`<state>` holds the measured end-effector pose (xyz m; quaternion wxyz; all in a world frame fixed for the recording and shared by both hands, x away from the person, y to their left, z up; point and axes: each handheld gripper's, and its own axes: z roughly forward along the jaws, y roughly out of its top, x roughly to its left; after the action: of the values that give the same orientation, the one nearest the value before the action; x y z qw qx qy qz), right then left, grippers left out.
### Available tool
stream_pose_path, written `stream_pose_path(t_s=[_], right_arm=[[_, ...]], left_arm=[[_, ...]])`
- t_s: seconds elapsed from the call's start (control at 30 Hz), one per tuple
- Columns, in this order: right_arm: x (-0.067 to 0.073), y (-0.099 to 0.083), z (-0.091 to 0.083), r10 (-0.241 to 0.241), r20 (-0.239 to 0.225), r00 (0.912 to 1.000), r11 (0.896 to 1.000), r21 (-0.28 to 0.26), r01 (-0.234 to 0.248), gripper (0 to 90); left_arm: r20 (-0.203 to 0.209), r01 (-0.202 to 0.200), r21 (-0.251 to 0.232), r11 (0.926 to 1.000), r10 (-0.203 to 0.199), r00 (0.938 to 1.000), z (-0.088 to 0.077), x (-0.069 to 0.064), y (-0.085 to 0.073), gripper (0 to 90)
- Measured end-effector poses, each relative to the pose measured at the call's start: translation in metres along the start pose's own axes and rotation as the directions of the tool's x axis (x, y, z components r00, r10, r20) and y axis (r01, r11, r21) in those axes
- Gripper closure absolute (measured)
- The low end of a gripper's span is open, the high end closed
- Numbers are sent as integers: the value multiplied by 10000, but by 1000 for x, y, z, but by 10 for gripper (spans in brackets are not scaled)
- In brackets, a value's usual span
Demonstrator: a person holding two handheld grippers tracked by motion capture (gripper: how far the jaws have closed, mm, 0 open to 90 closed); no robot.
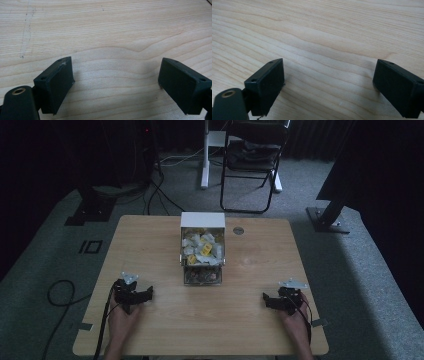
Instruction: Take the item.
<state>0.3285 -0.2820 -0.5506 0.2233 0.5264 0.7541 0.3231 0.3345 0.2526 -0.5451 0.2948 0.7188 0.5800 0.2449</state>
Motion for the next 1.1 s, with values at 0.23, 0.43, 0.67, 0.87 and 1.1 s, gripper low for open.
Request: stream_pose_path(t_s=[0.23, 0.43, 0.67, 0.87, 1.1], right_arm=[[3, -1, -1, -179, -157, 9997, 9998, 2, 179, 99], [3, -1, -2, -138, -157, 9998, 9999, -95, 136, 143], [3, -1, -2, -212, -221, 9995, 9998, -24, 212, 130], [7, 2, -3, -386, -386, 9985, 9989, 236, 395, 141], [14, 4, -6, -359, -455, 9983, 9989, 274, 372, 193]], left_arm=[[0, -2, 0, 10000, 2, 10000, 0, 0, 0, 137], [0, -3, 1, 10000, 3, 10000, 0, 0, 0, 137], [0, -1, -2, 10000, 1, 10000, 0, 0, 0, 137], [1, -1, 0, 10000, 1, 10000, 0, 0, 0, 137], [1, -1, 0, 10000, 1, 10000, 0, 0, 0, 137]])
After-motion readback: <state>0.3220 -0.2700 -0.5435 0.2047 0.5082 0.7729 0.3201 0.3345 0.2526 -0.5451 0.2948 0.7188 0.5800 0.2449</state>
